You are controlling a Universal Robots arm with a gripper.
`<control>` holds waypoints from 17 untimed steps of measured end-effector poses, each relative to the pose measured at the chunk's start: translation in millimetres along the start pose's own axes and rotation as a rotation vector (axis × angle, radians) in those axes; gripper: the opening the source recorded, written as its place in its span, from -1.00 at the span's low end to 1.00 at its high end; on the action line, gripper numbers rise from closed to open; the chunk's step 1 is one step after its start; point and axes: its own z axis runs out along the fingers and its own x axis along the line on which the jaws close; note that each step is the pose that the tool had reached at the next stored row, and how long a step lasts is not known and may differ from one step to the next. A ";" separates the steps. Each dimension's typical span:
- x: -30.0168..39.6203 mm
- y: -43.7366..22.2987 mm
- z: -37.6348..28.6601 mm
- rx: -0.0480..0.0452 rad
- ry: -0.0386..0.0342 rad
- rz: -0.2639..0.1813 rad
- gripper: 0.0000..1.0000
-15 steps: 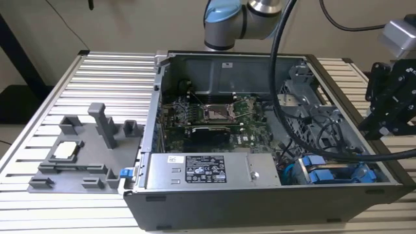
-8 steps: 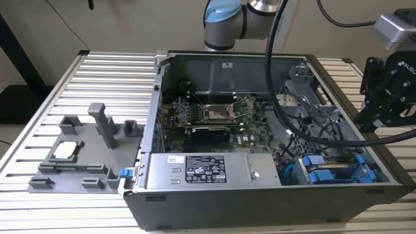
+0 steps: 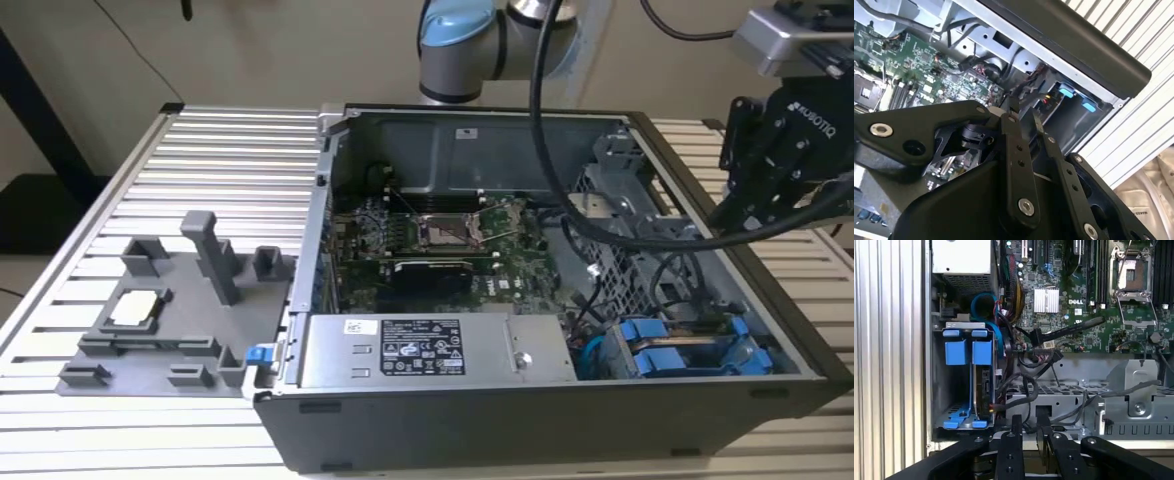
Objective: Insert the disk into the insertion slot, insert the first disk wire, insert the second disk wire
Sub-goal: 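Insert the second disk wire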
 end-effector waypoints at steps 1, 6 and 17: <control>-3.1 0.0 0.2 0.0000 -0.0001 0.000 -0.47; -8.3 7.2 0.6 0.0007 0.0000 0.000 -0.47; -8.4 55.1 2.2 0.0145 0.0000 -0.001 -0.47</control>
